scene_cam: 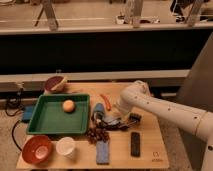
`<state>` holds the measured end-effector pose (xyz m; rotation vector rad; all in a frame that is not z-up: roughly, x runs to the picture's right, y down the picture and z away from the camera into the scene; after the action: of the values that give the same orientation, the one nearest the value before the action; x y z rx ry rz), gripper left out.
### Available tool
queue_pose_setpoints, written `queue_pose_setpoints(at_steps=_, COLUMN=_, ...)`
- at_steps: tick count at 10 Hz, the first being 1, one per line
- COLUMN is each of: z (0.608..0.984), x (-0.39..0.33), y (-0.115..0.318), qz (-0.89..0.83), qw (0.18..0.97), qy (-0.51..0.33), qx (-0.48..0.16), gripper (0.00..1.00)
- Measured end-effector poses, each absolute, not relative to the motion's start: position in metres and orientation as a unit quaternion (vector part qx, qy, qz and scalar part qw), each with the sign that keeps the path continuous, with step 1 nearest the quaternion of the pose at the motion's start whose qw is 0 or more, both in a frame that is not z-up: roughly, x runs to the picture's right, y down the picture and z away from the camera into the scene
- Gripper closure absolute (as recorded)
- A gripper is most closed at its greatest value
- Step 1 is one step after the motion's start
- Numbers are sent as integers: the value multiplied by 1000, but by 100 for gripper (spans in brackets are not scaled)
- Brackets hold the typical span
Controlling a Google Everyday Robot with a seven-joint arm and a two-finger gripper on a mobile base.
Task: Place towel in table surface
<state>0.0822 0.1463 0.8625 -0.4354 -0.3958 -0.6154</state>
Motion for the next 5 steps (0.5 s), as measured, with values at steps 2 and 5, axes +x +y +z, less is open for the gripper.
queue_pose_setpoints(at_steps=2, z=864, x=74, y=147, qz=-361, qw=882, qy=-222, qx=-205, gripper=33)
queue_pose_setpoints(at_steps=5, z=857, x=68, y=153, qz=-458, qw=829, qy=-263, qx=-182, gripper=33)
